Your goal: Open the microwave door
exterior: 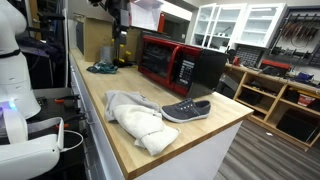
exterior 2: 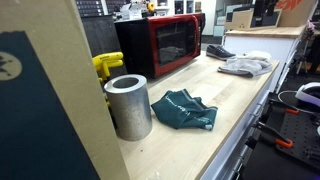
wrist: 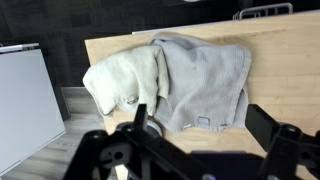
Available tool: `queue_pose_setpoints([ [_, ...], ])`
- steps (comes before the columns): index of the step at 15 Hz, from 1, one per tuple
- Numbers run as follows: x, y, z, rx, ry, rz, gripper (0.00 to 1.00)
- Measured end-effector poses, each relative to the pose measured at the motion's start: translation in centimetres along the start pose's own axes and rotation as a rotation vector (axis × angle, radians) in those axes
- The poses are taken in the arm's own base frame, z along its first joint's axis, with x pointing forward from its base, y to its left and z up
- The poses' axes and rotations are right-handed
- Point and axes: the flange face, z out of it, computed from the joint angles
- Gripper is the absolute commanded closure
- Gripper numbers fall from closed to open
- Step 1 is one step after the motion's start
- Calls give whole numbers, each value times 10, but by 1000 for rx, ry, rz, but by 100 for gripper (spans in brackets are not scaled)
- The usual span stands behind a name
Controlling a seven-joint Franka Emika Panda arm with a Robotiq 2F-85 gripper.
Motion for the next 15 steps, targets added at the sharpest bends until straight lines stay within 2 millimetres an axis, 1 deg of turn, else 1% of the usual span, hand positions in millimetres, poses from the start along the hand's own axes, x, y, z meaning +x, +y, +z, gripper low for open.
queue_pose_setpoints([
  [4, 34, 5, 10, 15, 73, 37, 0],
  [8, 78, 20, 19, 38, 151, 68, 0],
  [11, 119, 26, 18, 63, 204, 92, 0],
  [13, 148, 24, 17, 85, 231, 96, 0],
  [15, 174, 17, 19, 107, 248, 83, 0],
])
